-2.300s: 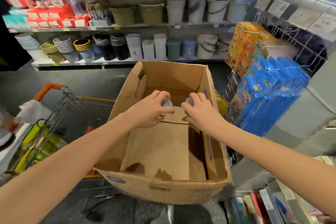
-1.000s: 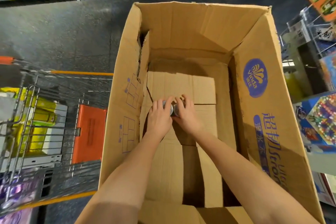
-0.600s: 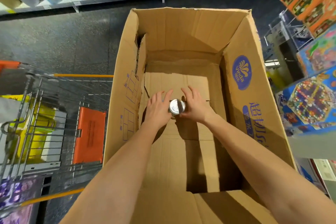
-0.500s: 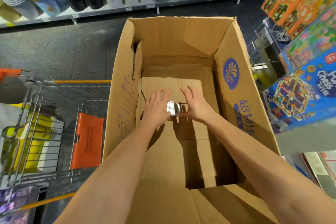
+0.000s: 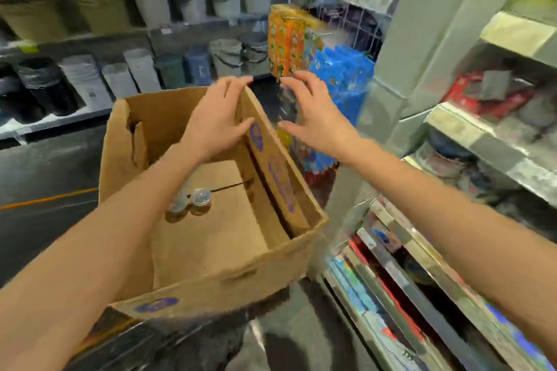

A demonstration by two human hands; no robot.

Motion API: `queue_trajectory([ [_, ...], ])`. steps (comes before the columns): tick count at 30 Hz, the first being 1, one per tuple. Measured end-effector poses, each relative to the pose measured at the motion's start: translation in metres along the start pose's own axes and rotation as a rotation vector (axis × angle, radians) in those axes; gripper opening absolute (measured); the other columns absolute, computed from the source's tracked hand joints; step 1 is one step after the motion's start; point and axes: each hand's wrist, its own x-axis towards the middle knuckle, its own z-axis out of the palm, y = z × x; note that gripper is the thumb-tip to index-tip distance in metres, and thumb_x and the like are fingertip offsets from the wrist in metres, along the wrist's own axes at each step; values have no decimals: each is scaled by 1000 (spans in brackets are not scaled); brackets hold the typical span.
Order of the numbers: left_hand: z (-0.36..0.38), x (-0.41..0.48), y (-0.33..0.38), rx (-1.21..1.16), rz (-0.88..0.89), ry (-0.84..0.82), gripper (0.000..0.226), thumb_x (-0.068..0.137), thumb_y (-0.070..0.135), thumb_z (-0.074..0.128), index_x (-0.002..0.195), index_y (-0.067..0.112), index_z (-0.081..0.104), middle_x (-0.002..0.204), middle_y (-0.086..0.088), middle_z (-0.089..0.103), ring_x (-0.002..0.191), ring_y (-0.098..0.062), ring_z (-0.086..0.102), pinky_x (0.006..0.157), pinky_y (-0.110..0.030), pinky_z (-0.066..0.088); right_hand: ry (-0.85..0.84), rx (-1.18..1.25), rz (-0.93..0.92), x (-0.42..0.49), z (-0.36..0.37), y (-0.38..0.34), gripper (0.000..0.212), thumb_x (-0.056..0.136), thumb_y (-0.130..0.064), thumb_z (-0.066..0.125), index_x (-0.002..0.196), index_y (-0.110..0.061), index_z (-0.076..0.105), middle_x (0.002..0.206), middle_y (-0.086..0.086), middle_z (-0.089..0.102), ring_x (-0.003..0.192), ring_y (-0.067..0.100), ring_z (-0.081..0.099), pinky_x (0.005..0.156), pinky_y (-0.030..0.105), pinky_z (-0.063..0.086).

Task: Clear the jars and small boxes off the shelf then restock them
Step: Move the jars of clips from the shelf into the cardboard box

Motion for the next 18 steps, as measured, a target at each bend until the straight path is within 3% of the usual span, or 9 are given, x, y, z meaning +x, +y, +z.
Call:
queue_trajectory([
  [5, -16, 55, 105, -61, 322, 88, 63, 82, 29, 65, 137, 13, 39, 130, -14, 47, 119, -33, 45, 101, -43, 39, 199, -226, 131, -63, -116, 26, 66, 81, -24, 70, 137, -1, 42, 139, 26, 36, 131, 40, 34, 111, 41, 28],
  [9, -15, 89, 192, -130, 538, 136, 61, 81, 29, 66, 135, 11, 45, 127, -16, 49, 112, -34, 49, 94, -43, 43, 252, -395, 258, -112, -179, 40, 63, 82, -20, 69, 136, -1, 43, 137, 26, 37, 129, 40, 35, 109, 47, 32],
  [14, -6, 122, 277, -221, 716, 162, 57, 82, 28, 66, 133, 11, 48, 124, -16, 51, 110, -35, 52, 90, -45, 46, 298, -518, 382, -148, -233, 53, 61, 86, -23, 65, 138, -8, 39, 141, 19, 34, 133, 34, 31, 110, 43, 31],
  [18, 9, 152, 326, -229, 829, 163, 59, 81, 28, 68, 133, 12, 46, 125, -15, 50, 110, -35, 52, 89, -48, 47, 332, -605, 454, -160, -267, 69, 57, 88, -22, 63, 138, -4, 41, 140, 22, 35, 132, 37, 33, 110, 46, 31],
])
